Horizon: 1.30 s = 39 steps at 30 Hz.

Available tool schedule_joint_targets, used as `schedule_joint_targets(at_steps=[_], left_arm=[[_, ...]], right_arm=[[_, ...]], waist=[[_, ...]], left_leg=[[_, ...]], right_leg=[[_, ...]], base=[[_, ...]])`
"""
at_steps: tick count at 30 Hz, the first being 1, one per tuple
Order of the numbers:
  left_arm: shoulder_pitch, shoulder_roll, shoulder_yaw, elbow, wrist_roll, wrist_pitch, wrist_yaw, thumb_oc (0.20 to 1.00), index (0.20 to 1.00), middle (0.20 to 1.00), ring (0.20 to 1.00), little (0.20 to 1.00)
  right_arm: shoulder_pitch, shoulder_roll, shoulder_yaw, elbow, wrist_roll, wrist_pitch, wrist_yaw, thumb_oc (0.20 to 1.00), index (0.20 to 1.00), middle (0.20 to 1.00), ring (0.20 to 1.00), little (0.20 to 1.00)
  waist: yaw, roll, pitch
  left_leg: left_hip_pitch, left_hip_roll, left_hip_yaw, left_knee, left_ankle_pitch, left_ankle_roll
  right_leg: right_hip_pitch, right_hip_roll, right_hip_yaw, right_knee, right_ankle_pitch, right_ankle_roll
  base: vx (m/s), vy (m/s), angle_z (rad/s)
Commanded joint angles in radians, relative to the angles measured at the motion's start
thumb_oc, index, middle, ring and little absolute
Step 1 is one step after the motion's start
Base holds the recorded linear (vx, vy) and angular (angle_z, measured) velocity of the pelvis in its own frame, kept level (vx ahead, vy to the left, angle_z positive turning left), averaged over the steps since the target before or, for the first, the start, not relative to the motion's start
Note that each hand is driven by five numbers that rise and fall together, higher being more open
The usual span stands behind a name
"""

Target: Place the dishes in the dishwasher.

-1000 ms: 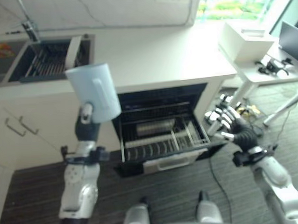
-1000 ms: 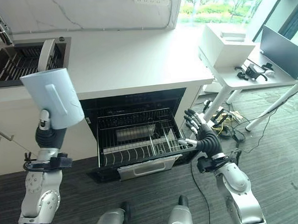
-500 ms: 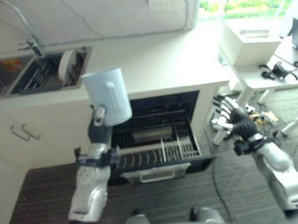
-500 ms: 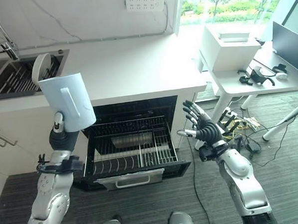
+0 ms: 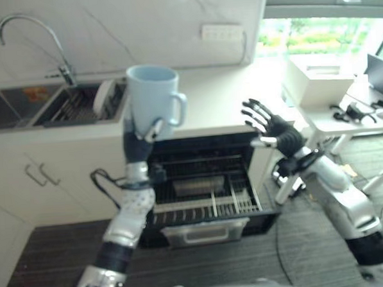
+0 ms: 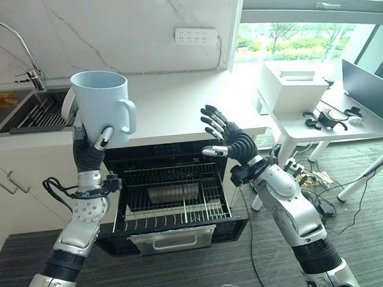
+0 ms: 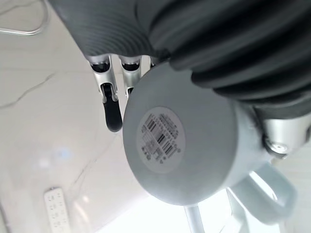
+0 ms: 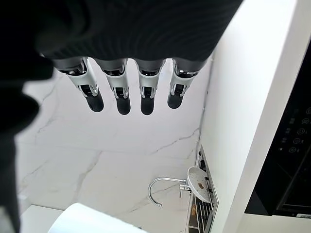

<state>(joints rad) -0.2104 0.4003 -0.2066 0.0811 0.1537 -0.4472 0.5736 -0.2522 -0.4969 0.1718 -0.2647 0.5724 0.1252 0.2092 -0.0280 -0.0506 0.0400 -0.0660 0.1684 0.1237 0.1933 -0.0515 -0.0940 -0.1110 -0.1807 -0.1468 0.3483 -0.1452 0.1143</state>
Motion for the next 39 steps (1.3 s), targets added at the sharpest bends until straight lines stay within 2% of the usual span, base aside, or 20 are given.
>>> schedule_joint_targets(at_steps=[1,4,8,16,21,39], left_arm=[[-0.07,0.035,-0.029,-0.005,0.114,-0.017,0.081,0.2,0.2,0.2,0.2,0.2],[-0.09,0.046,-0.061,0.033,0.222,-0.017,0.137,0.2,0.2,0.2,0.2,0.2],[-0.11,0.048,-0.101,0.057,0.284,-0.02,0.157,0.2,0.2,0.2,0.2,0.2],[-0.129,0.041,-0.159,0.078,0.312,-0.028,0.165,0.2,0.2,0.2,0.2,0.2],[-0.143,0.036,-0.173,0.069,0.322,-0.052,0.179,0.2,0.2,0.2,0.2,0.2],[-0.147,0.039,-0.204,0.07,0.334,-0.04,0.172,0.2,0.2,0.2,0.2,0.2]], right_arm=[[-0.108,0.024,-0.021,-0.028,0.061,-0.01,-0.029,1.0,1.0,1.0,1.0,1.0],[-0.156,0.04,-0.004,-0.029,0.093,0.015,-0.053,1.0,1.0,1.0,1.0,1.0],[-0.201,0.061,0.028,-0.012,0.116,0.038,-0.078,1.0,1.0,1.0,1.0,1.0],[-0.272,0.087,0.055,0.006,0.133,0.058,-0.127,1.0,1.0,1.0,1.0,1.0],[-0.287,0.098,0.077,0.022,0.116,0.084,-0.124,1.0,1.0,1.0,1.0,1.0],[-0.314,0.119,0.113,0.044,0.114,0.119,-0.13,1.0,1.0,1.0,1.0,1.0]], waist=[[-0.009,-0.004,0.003],[-0.004,-0.007,-0.002],[0.005,-0.011,-0.005],[0.02,-0.017,-0.004],[0.025,-0.018,-0.004],[0.036,-0.022,0.001]], left_leg=[[0.034,0.011,0.01,0.107,-0.185,0.004],[0.04,0.009,0.016,0.107,-0.19,0.007],[0.044,0.009,0.018,0.107,-0.192,0.009],[0.044,0.008,0.017,0.107,-0.193,0.01],[0.044,0.007,0.014,0.107,-0.193,0.01],[0.044,0.013,0.011,0.107,-0.19,0.009]], right_leg=[[0.026,-0.012,0.008,-0.048,0.003,0.048],[0.031,-0.015,0.012,-0.048,0.001,0.05],[0.036,-0.017,0.013,-0.048,0.002,0.05],[0.041,-0.021,0.011,-0.048,0.001,0.051],[0.044,-0.024,0.009,-0.048,-0.001,0.052],[0.054,-0.021,0.006,-0.048,-0.008,0.05]], base=[[0.04,0.024,-0.03],[0.03,0.01,0.0],[0.01,-0.001,-0.01],[0.0,-0.002,0.0],[0.0,0.0,0.0],[0.0,0.0,0.0]])
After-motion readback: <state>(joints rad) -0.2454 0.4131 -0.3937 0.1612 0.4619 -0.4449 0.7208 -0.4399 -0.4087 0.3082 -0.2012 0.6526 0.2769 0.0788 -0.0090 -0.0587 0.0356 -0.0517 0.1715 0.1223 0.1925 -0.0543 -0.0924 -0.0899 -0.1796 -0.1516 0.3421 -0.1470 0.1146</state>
